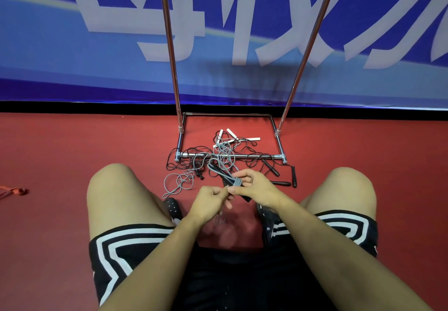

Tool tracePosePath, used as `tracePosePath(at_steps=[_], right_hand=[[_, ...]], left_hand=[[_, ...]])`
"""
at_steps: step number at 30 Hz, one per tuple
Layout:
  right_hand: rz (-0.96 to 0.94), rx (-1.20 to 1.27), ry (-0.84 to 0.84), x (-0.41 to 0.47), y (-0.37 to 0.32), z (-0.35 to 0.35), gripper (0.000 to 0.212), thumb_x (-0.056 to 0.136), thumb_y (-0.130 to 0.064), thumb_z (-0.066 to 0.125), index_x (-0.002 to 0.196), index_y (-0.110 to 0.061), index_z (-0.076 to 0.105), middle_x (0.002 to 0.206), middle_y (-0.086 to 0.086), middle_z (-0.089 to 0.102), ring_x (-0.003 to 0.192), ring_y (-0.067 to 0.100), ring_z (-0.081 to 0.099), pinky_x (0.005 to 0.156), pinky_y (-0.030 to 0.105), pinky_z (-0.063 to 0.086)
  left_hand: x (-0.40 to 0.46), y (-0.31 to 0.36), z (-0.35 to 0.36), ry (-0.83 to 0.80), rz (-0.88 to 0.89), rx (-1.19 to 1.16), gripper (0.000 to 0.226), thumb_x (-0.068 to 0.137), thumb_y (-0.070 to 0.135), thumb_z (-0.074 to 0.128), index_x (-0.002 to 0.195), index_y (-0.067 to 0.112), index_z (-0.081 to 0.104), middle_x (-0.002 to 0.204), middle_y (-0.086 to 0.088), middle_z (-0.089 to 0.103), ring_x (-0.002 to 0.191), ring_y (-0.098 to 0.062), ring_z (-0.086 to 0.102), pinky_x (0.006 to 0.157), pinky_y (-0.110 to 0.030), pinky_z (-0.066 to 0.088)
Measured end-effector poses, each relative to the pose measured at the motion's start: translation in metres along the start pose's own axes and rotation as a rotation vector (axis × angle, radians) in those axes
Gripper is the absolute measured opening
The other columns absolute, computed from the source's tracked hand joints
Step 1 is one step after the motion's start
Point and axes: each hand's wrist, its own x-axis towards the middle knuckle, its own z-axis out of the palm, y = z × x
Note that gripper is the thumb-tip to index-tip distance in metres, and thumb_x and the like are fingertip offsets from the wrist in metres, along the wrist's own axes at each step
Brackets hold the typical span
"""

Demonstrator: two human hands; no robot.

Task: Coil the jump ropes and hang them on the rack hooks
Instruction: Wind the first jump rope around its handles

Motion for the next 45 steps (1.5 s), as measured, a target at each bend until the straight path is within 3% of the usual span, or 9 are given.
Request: tracePosePath(at_steps=[4,9,15,20,25,30,34,37,45], right_hand=[[0.006,-0.033,0.009,0.000,-0.003,-0.003,0.060,0.081,-0.025,0.087,0.135,-0.020,0.062,0.140,0.004,0.061,0.128,0.008,0.045,0.104,0.023,0.035],[0.004,-0.071,0.011,0.000,-0.002,-0.001,0.057,0.077,-0.023,0.090,0.128,-0.019,0.063,0.121,-0.007,0.062,0.120,0.005,0.052,0.092,0.012,0.040],[-0.017,-0.149,0.024,0.000,-0.002,0.002,0.062,0.065,-0.042,0.094,0.114,-0.032,0.058,0.123,-0.002,0.063,0.104,0.011,0.063,0.093,0.030,0.049],[-0.005,0.029,-0.026,-0.003,-0.005,0.002,0.044,0.081,-0.010,0.086,0.118,-0.009,0.063,0.093,0.007,0.072,0.082,0.021,0.071,0.091,0.052,0.060],[0.016,0.059,-0.069,-0.010,-0.010,0.002,0.048,0.089,-0.007,0.078,0.132,-0.011,0.055,0.104,0.012,0.074,0.094,0.025,0.076,0.076,0.035,0.063],[-0.024,0.014,-0.066,-0.010,-0.011,-0.002,0.049,0.086,-0.015,0.083,0.125,-0.016,0.054,0.093,0.010,0.076,0.071,0.018,0.067,0.059,0.030,0.054],[-0.014,0.033,-0.006,-0.008,-0.009,-0.002,0.044,0.088,-0.019,0.082,0.113,-0.038,0.051,0.087,0.006,0.072,0.069,0.015,0.059,0.059,0.028,0.049],[-0.012,0.090,-0.035,-0.004,-0.007,0.000,0.013,0.099,-0.028,0.068,0.109,-0.020,0.063,0.092,0.012,0.070,0.066,0.015,0.058,0.059,0.029,0.048],[0.100,0.266,-0.010,-0.001,-0.007,0.003,0.024,0.109,-0.016,0.038,0.101,-0.009,0.059,0.083,0.013,0.061,0.066,0.020,0.062,0.054,0.025,0.053]], left_hand=[[0.003,0.004,0.000,0.030,-0.046,-0.067,0.033,0.107,0.016,0.050,0.090,-0.004,0.070,0.068,-0.007,0.074,0.042,-0.011,0.051,0.048,-0.021,0.043],[0.004,-0.002,-0.004,0.037,-0.051,-0.006,0.031,0.103,0.018,0.056,0.081,0.003,0.072,0.066,-0.004,0.073,0.061,-0.018,0.056,0.066,-0.027,0.046],[0.001,0.000,-0.001,0.012,-0.060,0.085,0.038,0.103,0.036,0.056,0.076,0.010,0.065,0.060,0.001,0.069,0.062,-0.022,0.053,0.058,-0.028,0.041],[-0.001,0.003,-0.003,-0.016,-0.038,0.099,0.050,0.103,0.041,0.054,0.063,0.013,0.060,0.060,-0.009,0.067,0.045,-0.015,0.052,0.056,-0.024,0.042],[-0.001,0.004,-0.003,0.065,0.014,0.215,0.050,0.104,0.037,0.054,0.057,0.018,0.062,0.053,0.003,0.064,0.047,-0.008,0.051,0.061,-0.027,0.041],[-0.005,0.010,-0.003,0.095,0.090,0.074,0.043,0.105,0.019,0.054,0.063,0.017,0.065,0.045,0.006,0.047,0.037,-0.008,0.037,0.045,-0.023,0.032],[-0.003,0.007,-0.002,0.080,0.104,0.051,0.039,0.102,0.011,0.053,0.069,0.020,0.070,0.053,0.006,0.055,0.052,-0.016,0.046,0.053,-0.025,0.035],[-0.001,0.005,-0.002,0.080,0.087,0.054,0.035,0.102,0.008,0.052,0.074,0.020,0.070,0.058,0.007,0.061,0.061,-0.018,0.051,0.060,-0.026,0.040],[0.005,-0.002,-0.004,0.100,0.043,0.069,0.027,0.100,0.007,0.053,0.081,0.018,0.069,0.060,0.005,0.067,0.062,-0.020,0.049,0.062,-0.028,0.038]])
